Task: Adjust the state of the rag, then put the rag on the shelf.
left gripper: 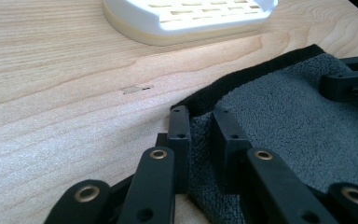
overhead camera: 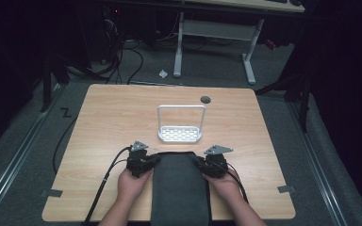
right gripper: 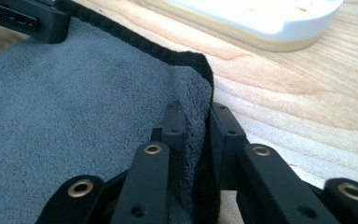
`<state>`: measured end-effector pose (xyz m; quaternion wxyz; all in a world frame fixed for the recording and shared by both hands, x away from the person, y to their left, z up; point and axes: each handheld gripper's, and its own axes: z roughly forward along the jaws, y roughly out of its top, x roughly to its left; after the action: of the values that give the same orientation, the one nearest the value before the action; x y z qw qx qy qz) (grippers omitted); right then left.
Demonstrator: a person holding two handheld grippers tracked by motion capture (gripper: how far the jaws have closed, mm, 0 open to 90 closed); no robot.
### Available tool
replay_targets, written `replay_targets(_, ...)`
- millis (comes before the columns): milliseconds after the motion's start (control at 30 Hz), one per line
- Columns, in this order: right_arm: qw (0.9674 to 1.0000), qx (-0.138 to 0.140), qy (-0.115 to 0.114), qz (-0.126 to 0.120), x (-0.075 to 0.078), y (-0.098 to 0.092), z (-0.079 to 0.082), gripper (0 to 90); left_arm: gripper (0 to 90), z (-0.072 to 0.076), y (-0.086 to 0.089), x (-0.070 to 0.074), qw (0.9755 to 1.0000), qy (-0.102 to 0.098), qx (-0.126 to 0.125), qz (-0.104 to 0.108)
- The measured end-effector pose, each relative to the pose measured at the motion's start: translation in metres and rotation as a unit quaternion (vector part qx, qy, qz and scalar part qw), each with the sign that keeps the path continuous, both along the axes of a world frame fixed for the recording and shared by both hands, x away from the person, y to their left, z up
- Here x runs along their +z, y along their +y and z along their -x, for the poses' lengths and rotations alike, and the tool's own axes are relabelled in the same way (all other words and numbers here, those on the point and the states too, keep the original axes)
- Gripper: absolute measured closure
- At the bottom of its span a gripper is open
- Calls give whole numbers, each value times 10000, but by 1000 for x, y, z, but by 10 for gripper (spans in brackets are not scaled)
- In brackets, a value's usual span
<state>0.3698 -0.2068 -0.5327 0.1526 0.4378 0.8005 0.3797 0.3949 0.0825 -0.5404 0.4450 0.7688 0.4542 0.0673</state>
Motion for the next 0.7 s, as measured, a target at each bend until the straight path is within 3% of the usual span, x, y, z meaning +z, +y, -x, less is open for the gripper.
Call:
replay_targets(67, 10000, 4, -27, 24, 1, 0, 1, 787, 786, 0, 0, 0, 10000, 12, 3, 14)
replay_targets(133, 9999, 2, -106, 49, 3, 1, 3, 787, 801, -2, 4, 0, 9998, 100, -27, 183)
replay_targets(300, 9997, 19, -232, 32, 6, 1, 7, 786, 827, -1, 6, 2, 9996, 48, -10, 288)
replay_targets(500, 9990, 49, -448, -40, 14, 0, 12, 786, 837, 3, 6, 10, 9991, -129, 6, 414)
replay_targets(600, 9982, 30, -578, -137, 20, 0, 16, 786, 839, 9, 5, 23, 9982, -402, -21, 455)
replay_targets(700, 9976, 42, -671, -157, 24, 1, 18, 786, 840, 11, 6, 29, 9974, -510, -30, 502)
